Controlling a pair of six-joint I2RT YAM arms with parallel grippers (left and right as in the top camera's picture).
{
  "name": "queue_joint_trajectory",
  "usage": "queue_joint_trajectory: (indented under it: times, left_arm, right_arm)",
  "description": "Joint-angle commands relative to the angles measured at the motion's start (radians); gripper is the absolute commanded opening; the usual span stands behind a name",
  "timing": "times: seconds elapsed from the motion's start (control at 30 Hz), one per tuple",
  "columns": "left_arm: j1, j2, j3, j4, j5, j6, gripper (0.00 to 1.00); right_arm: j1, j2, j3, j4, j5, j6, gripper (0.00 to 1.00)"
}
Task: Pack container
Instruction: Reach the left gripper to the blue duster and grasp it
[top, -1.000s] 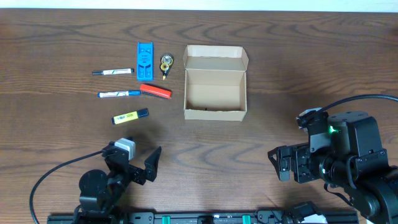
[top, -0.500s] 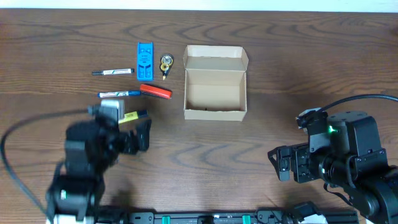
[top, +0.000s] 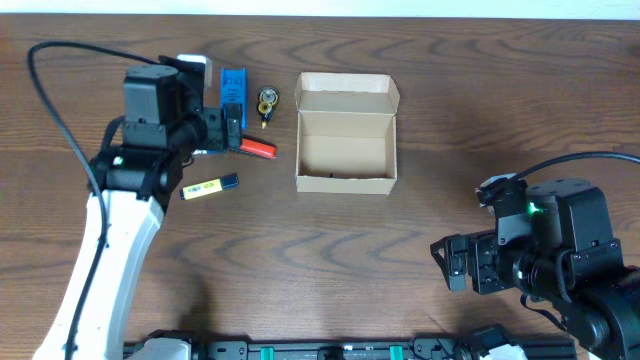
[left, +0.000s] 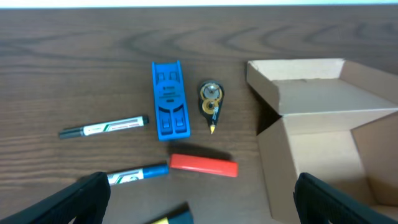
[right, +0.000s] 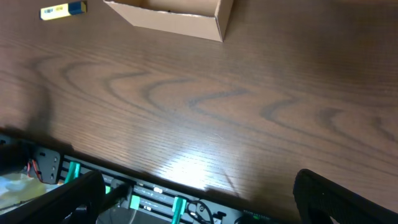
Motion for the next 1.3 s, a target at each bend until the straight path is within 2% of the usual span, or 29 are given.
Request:
queue_joint_trajectory:
  times: [0.0,0.1,0.3,0.47,0.8,1.27]
  left_arm:
    - [0.005,0.048,0.015,0.037,-0.013,0.023,0.95]
    - [0.006,0.089,0.017,0.073,-0.063,0.023,0.95]
    - [0.006,0.241,0.104,0.037,-0.148,0.024,0.95]
    - [0.006,0.404,0.229,0.003,-0.154,0.064,0.95]
    - [0.007,0.694,0.451,-0.001,-0.158,0.068,0.95]
    - [0.007,0.869,0.473,0.081,-0.180,0.087,0.95]
  right_arm:
    - [-0.008,0.000,-0.001,-0.001,-0.008,0.010,0.99]
    - [-0.008,0.000,-0.001,-0.001,-0.008,0.010,0.99]
    - [-0.008,0.000,-0.001,-0.001,-0.008,0.010,0.99]
    - [-0.008,0.000,-0.001,-0.001,-0.008,0.010,0.99]
    - [-0.008,0.000,-0.001,-0.001,-0.008,0.010,0.99]
    - [-0.008,0.000,-0.001,-0.001,-0.008,0.010,0.99]
